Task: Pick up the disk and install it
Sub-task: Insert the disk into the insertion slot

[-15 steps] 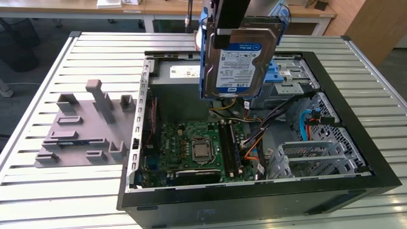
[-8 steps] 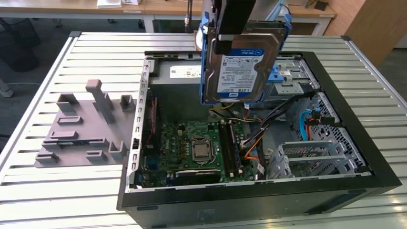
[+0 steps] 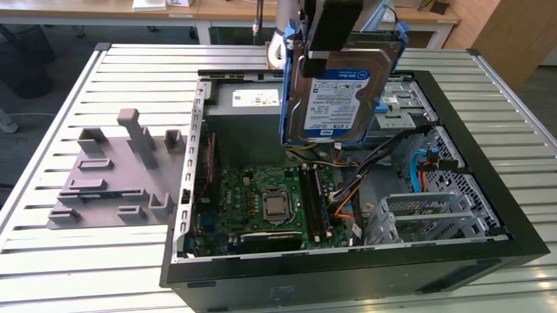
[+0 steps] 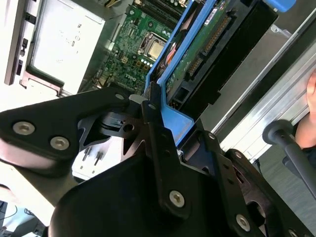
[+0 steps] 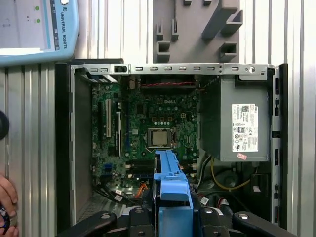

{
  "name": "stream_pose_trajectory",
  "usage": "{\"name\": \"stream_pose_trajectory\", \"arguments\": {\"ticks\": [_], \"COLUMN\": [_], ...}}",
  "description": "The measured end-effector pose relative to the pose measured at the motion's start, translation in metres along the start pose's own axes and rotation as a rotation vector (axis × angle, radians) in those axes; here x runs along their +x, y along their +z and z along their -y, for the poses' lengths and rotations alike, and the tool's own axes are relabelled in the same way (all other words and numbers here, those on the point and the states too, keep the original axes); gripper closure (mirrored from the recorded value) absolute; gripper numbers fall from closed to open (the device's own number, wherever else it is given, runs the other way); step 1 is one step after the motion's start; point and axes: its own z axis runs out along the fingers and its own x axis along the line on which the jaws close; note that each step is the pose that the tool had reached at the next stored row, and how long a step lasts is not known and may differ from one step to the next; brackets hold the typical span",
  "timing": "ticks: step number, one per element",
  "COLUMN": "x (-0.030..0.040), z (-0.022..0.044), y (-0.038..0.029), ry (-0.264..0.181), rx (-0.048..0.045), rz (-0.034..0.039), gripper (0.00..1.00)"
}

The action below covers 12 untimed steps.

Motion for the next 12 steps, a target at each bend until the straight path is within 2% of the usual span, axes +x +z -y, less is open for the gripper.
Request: {"name": "stream_pose_trajectory", "arguments": {"ticks": [4,12], "x": [0.0014,0.013], "z": [0.0063,0.0092], "y": [0.0001,0.0005], "ry": [0.0,0.001], "rx": [0.0,0.0], "rz": [0.0,-0.0001], "gripper": [0.64,0.64]}}
